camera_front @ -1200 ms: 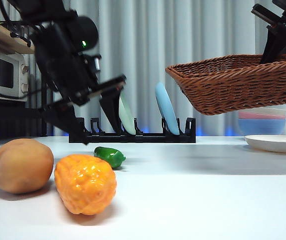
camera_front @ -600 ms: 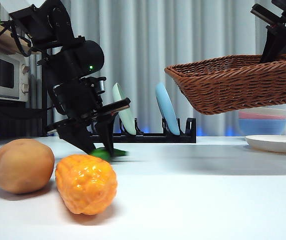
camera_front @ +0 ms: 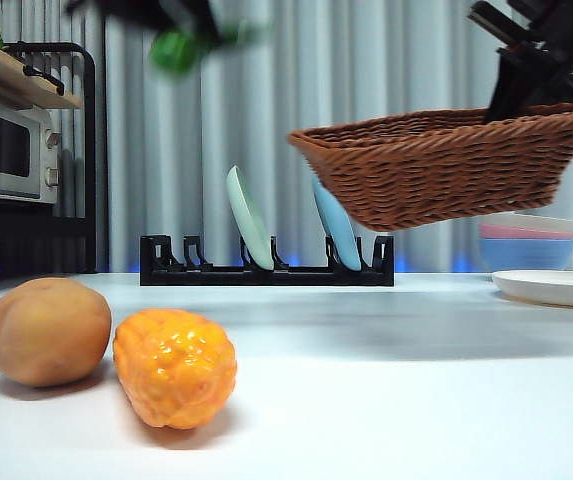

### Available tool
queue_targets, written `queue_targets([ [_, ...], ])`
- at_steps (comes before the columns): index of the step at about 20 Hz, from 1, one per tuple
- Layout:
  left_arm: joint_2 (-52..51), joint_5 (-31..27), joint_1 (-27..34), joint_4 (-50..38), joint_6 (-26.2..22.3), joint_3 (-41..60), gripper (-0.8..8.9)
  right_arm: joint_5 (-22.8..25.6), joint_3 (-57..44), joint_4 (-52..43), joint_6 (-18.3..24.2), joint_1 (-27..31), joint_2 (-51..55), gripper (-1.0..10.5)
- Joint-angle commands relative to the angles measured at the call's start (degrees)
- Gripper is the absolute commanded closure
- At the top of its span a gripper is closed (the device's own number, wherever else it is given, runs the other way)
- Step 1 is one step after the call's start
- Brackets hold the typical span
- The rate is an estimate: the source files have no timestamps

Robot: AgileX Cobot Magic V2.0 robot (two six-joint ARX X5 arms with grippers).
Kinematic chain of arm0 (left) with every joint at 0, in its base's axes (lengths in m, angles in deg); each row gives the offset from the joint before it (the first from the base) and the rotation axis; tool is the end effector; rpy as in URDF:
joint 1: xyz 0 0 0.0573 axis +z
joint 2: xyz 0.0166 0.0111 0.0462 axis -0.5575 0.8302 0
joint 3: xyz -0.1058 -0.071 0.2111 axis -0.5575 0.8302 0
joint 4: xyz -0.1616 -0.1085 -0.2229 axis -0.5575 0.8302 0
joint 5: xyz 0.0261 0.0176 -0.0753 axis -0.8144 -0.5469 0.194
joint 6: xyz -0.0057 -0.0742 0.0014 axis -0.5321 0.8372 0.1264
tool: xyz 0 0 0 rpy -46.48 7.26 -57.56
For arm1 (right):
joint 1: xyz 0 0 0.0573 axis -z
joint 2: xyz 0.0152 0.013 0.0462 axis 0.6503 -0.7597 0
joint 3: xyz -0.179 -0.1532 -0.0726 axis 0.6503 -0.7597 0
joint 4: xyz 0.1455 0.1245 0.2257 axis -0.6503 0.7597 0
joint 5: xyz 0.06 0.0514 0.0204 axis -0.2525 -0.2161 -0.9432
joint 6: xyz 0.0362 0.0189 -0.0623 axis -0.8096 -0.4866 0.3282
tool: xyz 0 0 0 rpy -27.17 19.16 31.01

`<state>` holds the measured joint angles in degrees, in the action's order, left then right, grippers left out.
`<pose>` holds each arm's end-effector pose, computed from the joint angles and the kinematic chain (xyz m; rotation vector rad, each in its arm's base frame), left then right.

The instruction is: Pick up the basket,pick up the corn from the table,pick up the potato from the table,pick up the cucumber from the table,put all items into the basket

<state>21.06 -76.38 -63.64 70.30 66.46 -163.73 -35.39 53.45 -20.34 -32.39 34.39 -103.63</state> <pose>0.3246 -0.1929 0.3446 -0.0885 0.5601 -0.5603 0.3746 0.0669 0.2557 0.2863 0.8961 0.4694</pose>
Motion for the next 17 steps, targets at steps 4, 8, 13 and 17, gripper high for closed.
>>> queue_targets([
  [4, 4.5, -0.2, -6.3, -4.3, 6.9, -0.5, 8.21, -0.6, 0.5, -2.3, -3.0, -6.9, -3.0, 9.6],
  [8, 10.5, -4.4, -9.5, -7.0, 7.7, -0.5, 8.22, -0.7, 0.5, -4.0, -5.1, -10.6, -3.6, 9.6],
  [13, 14.5, -4.5, -9.6, -5.3, 7.7, -0.5, 7.03, -0.7, 0.5, -4.7, -6.1, -11.1, -3.6, 9.6],
  [17, 14.5, -4.3, -10.2, -5.8, 7.6, -0.5, 1.62, -0.7, 0.5, -4.7, -6.1, -11.1, -3.6, 9.6],
])
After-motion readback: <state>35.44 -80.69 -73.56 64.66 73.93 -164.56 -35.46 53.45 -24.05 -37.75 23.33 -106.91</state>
